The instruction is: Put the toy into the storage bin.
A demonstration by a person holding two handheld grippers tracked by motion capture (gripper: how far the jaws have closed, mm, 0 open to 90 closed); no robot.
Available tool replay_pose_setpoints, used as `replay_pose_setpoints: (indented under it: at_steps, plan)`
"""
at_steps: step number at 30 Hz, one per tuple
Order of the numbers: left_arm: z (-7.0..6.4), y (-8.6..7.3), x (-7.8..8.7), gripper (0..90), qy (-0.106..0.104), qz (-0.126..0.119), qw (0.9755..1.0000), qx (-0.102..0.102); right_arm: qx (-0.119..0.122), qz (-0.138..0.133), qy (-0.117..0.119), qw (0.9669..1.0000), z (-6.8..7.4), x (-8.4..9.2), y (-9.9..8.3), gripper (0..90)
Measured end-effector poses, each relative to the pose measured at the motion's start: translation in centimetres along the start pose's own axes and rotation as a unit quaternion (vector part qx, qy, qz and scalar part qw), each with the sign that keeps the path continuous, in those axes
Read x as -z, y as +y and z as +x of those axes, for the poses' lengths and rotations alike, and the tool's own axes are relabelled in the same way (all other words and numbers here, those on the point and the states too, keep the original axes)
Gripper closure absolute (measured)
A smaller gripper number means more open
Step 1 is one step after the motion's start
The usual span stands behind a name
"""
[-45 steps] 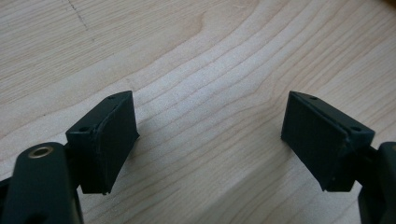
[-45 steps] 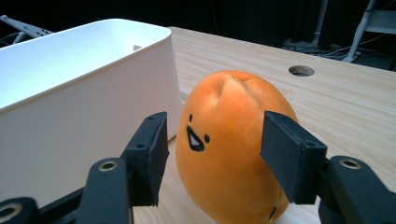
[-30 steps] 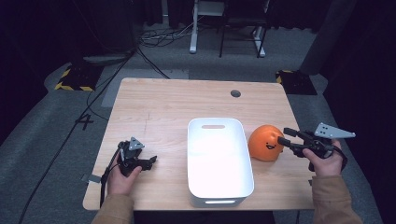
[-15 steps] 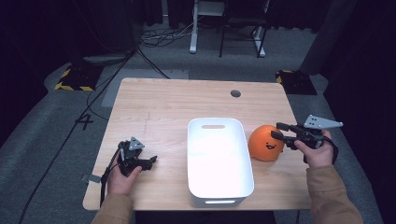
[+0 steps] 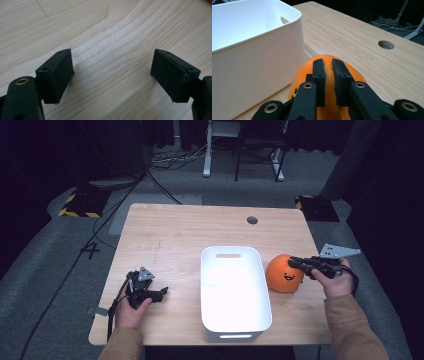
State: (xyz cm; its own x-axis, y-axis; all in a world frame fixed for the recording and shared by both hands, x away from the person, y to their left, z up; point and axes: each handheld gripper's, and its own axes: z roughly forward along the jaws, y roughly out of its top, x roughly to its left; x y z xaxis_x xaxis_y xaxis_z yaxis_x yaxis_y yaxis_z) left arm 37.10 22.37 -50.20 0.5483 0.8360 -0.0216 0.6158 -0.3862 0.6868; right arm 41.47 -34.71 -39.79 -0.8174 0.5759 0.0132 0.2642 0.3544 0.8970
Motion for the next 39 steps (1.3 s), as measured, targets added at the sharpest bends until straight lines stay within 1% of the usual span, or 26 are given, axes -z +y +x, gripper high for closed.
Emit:
replay_pose_setpoints:
  at_steps: [3,4,6,10,11,15,20,22,24,29,32,33,35,37,38,39]
  plan:
    - [0.0,0.0,0.0,18.6,0.0,0.0,1.0,0.0,-0.001,-0.011,0.007,0.9999,0.0,0.4,0.3,82.4]
    - [0.0,0.0,0.0,18.6,0.001,-0.001,1.0,0.0,0.001,-0.013,0.006,0.9999,0.0,0.6,0.4,82.5]
    - [0.0,0.0,0.0,18.6,0.001,0.0,1.0,0.0,0.003,-0.019,0.012,0.9997,0.1,1.0,0.8,82.5]
    - [0.0,0.0,0.0,18.7,0.001,0.0,1.0,0.0,0.01,-0.022,0.016,0.9996,0.3,1.5,1.5,82.4]
    - [0.0,0.0,0.0,18.6,0.0,0.0,1.0,0.0,0.017,-0.024,0.015,0.9995,0.5,2.0,2.1,82.5]
    - [0.0,0.0,0.0,18.6,0.0,0.0,1.0,0.0,0.019,-0.028,0.019,0.9992,0.8,2.6,3.0,82.4]
    - [0.0,0.0,0.0,18.6,0.0,0.0,1.0,0.0,0.028,-0.035,0.025,0.9987,1.0,3.4,4.1,82.4]
    - [0.0,0.0,0.0,18.6,0.001,-0.001,1.0,0.0,0.03,-0.038,0.025,0.9985,1.1,3.8,4.5,82.4]
    - [0.0,0.0,0.0,18.6,0.0,0.0,1.0,0.0,0.036,-0.041,0.024,0.9982,1.1,4.1,4.9,82.5]
    - [0.0,0.0,0.0,18.6,0.0,0.0,1.0,0.0,0.039,-0.046,0.024,0.9979,1.2,4.7,5.7,82.4]
    - [0.0,0.0,0.0,18.6,0.001,-0.001,1.0,0.0,0.043,-0.056,0.027,0.9972,1.2,5.2,6.3,82.5]
    - [0.0,0.0,0.0,18.6,0.0,0.0,1.0,0.0,0.04,-0.056,0.028,0.9973,1.3,5.4,6.4,82.5]
    - [0.0,0.0,0.0,18.6,0.0,0.0,1.0,0.0,0.045,-0.063,0.03,0.9966,1.2,5.6,6.7,82.5]
    - [0.0,0.0,0.0,18.6,0.0,0.0,1.0,0.0,0.041,-0.063,0.03,0.9967,1.4,5.8,7.0,82.5]
    - [0.0,0.0,0.0,18.6,0.0,0.0,1.0,0.0,0.047,-0.068,0.03,0.9961,1.3,5.9,7.2,82.5]
    - [0.0,0.0,0.0,18.6,0.0,0.0,1.0,0.0,0.047,-0.069,0.029,0.9961,1.4,6.0,7.4,82.5]
